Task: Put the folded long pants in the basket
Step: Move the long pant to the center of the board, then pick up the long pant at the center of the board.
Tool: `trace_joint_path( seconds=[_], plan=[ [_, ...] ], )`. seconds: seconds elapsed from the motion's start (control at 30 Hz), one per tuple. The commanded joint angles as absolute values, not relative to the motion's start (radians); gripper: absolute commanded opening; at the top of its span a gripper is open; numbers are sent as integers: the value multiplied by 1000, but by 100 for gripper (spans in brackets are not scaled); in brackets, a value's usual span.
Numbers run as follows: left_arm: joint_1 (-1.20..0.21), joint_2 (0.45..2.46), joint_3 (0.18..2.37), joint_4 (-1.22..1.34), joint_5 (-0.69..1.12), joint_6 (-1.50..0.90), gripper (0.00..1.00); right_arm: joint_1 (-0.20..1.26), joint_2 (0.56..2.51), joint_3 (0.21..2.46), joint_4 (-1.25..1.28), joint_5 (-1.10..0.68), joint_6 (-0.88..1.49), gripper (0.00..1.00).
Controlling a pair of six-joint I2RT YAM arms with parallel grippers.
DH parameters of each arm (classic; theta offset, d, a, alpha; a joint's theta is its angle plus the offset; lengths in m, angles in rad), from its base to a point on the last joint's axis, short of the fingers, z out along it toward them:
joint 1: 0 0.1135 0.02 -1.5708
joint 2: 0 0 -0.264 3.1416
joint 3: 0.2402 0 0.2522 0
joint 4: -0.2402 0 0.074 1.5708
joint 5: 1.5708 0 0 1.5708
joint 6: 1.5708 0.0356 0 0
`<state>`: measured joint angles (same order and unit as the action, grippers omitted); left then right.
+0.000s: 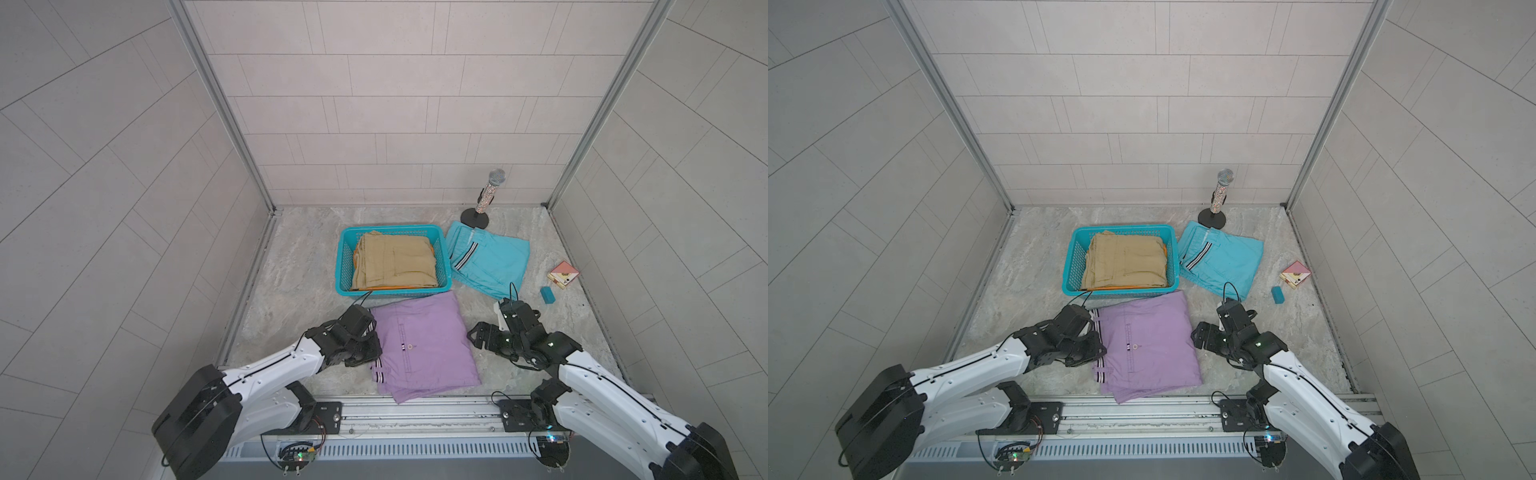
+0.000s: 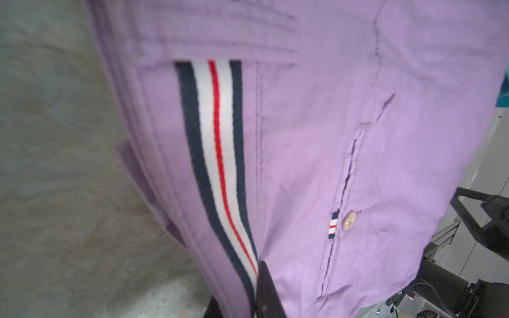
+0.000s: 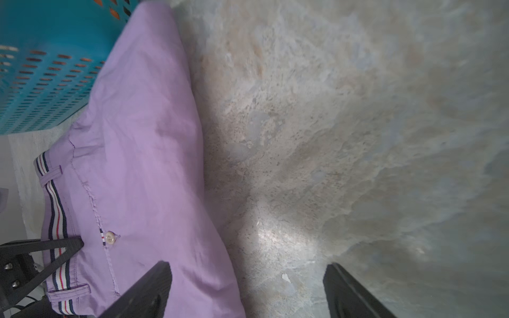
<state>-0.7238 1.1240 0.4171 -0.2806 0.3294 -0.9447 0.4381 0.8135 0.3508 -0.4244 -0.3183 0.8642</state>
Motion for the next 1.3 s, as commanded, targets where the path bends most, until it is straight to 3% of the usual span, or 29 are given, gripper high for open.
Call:
trace_joint_path(
  seconds=[0.0, 0.07, 0.1, 0.2, 0.33, 0.43, 0.53, 0.73, 0.87, 0.97, 1.07, 1.1, 1.27],
  plan=[
    [-718, 1180, 400, -279, 384, -905, 0, 442, 858, 308, -214, -409, 901, 91],
    [-716, 1206, 402, -262, 395, -905, 0, 445, 908, 295, -135, -444, 902, 92],
    [-714, 1215, 403, -259, 396, -905, 9, 448, 939, 295, -100, -460, 897, 92],
    [-710, 1218, 400, -275, 386, -906, 61, 461, 1025, 322, -54, -474, 872, 92],
    [-701, 1177, 387, -301, 368, -909, 91, 464, 1144, 379, -50, -489, 828, 90],
    [-693, 1150, 375, -295, 370, -917, 98, 467, 1198, 391, -43, -473, 816, 86],
    [-693, 1172, 352, -239, 391, -932, 99, 476, 1224, 375, -9, -464, 822, 70],
    [-692, 1335, 278, -20, 475, -977, 95, 513, 1232, 366, 7, -443, 832, 32],
    [-694, 1453, 286, 25, 517, -960, 87, 551, 1226, 372, 2, -412, 843, 17],
    [-693, 1532, 282, 87, 538, -965, 64, 575, 1224, 381, -7, -395, 848, 10],
    [-694, 1571, 288, 94, 534, -958, 13, 581, 1201, 386, -29, -376, 851, 6],
    [-694, 1570, 288, 74, 530, -951, 0, 583, 1185, 389, -44, -368, 850, 5],
    [-694, 1432, 376, -133, 495, -905, 0, 591, 1068, 415, -152, -347, 843, 2]
  ],
)
